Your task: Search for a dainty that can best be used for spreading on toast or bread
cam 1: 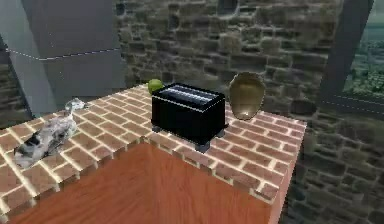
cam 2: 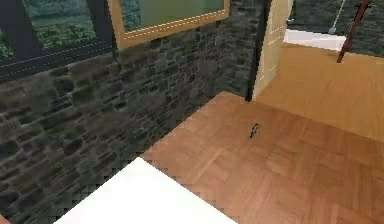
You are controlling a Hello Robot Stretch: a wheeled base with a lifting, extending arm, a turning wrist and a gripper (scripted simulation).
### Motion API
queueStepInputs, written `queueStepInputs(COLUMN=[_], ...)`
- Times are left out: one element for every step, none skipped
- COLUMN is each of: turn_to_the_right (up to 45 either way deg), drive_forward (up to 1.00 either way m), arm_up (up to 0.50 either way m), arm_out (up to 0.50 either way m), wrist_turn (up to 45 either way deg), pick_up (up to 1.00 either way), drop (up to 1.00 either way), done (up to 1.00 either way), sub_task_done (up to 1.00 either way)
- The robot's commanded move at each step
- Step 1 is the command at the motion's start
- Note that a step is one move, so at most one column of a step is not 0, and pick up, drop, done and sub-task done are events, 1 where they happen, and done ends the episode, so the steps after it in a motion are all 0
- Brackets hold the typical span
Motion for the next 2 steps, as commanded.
queueStepInputs(turn_to_the_right=[0.0,0.0], drive_forward=[1.00,0.00], arm_up=[0.00,0.00], arm_out=[0.00,0.00], wrist_turn=[0.0,0.0], pick_up=[0.00,0.00], drop=[0.00,0.00], done=[0.00,1.00], sub_task_done=[0.00,0.00])
